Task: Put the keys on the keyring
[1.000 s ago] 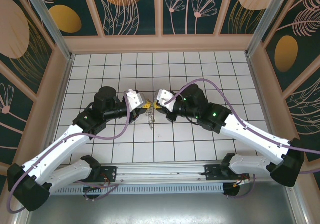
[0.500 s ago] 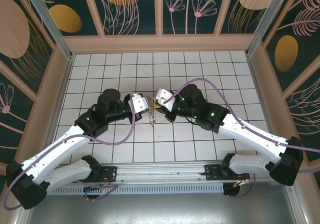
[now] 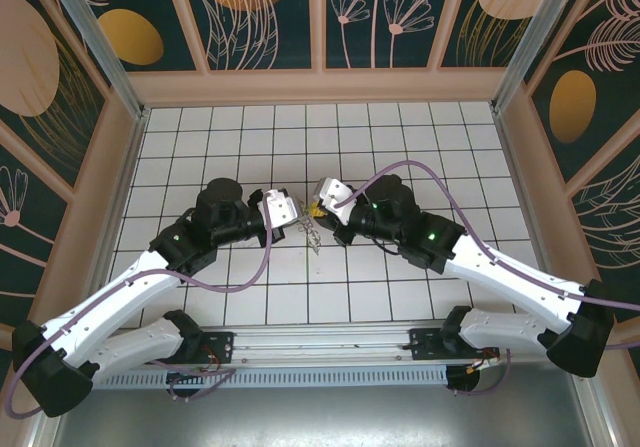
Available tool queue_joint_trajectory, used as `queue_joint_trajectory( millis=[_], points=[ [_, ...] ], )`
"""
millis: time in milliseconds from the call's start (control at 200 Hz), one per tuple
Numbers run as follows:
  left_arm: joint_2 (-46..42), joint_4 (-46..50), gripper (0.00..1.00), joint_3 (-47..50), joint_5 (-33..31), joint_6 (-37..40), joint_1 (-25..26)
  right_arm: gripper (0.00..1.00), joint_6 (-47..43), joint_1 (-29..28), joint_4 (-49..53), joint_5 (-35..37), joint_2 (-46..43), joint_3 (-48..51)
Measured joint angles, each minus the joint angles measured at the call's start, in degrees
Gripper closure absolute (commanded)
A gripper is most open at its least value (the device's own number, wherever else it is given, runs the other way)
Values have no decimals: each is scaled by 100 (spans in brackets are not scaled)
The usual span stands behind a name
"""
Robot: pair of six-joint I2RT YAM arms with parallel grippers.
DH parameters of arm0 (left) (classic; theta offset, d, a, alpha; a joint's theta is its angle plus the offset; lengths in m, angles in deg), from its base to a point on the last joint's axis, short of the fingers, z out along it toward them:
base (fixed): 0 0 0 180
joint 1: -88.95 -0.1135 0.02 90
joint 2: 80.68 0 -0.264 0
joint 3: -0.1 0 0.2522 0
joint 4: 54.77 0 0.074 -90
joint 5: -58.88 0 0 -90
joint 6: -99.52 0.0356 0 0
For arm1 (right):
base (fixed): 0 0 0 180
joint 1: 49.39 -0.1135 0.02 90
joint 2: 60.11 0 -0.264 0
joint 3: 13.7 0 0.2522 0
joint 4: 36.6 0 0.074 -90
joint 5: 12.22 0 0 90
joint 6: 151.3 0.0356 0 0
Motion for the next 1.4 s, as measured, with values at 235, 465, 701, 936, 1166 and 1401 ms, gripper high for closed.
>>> queue_joint_trajectory(
  millis=[235, 465, 701, 936, 1166, 1401],
  points=[
    [-35, 9, 100, 0, -9, 0, -2, 100, 94, -9, 0, 101, 160, -24],
    [-52, 24, 100, 0, -46, 0, -2, 100, 120, -37, 7, 192, 216, -79],
    [-81, 24, 100, 0, -96, 0, -4, 100, 243, -37, 61, 199, 282, -186],
    [-109, 24, 100, 0, -138, 0, -4, 100, 262, -31, 260, 197, 354, -352],
    [-114, 24, 100, 0, -136, 2, -2, 100, 332, -9, 304, 173, 356, -367],
    [-120, 26, 100, 0, -212, 4, -2, 100, 435, 39, 492, 170, 505, -564]
  ],
)
